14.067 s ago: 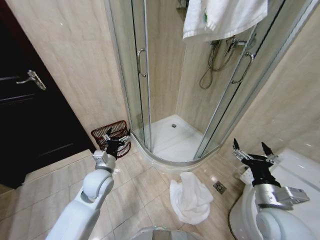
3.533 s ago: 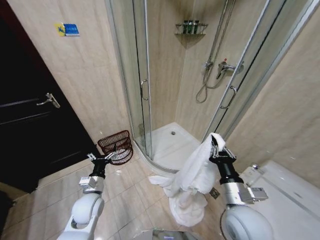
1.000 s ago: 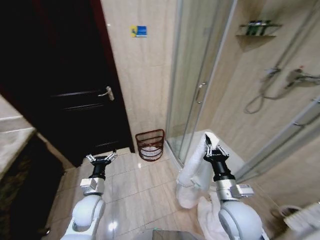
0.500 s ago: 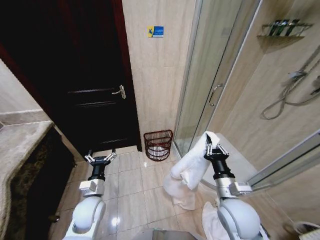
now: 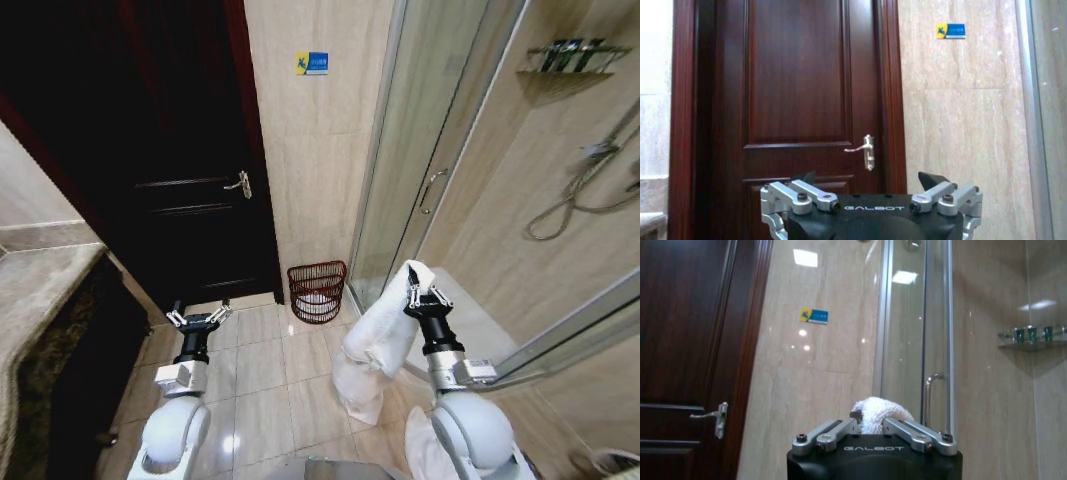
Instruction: Discard the used towel into the hamper.
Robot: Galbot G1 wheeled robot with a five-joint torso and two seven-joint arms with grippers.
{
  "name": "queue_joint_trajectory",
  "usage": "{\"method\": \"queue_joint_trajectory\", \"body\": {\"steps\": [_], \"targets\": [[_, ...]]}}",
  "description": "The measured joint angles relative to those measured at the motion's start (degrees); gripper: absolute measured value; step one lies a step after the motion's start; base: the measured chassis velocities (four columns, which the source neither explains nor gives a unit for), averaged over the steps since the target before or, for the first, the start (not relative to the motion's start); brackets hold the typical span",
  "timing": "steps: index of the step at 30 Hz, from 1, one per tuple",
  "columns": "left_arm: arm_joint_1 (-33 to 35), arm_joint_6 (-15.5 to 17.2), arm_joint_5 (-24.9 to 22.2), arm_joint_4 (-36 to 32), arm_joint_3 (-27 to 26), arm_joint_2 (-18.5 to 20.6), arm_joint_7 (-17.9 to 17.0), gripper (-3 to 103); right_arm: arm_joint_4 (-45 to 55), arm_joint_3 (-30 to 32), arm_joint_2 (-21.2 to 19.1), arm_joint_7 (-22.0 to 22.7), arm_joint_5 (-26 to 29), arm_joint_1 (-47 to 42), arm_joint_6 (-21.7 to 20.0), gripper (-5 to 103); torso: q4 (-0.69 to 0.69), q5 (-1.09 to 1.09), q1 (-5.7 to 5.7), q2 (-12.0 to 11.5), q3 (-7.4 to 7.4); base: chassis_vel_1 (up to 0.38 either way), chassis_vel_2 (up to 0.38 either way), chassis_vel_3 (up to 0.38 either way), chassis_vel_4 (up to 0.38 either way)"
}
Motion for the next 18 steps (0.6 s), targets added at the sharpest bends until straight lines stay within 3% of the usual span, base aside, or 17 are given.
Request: {"method": "queue_joint_trajectory", "body": {"steps": [10,18], "targets": [[0.0,0.5,0.0,-0.2,0.2,0.4,0.0,100,-0.5,0.1,0.5,0.0,0.0,0.1,0.3,3,0.01,0.0,0.0,0.0,0.0,-0.043,0.049,0.03,-0.045],[0.1,0.5,-0.1,-0.3,-0.1,0.5,0.0,100,-0.5,0.1,0.8,0.1,-0.2,0.1,0.4,3,0.02,0.01,0.0,0.0,0.0,-0.018,0.167,0.009,-0.173]]}}
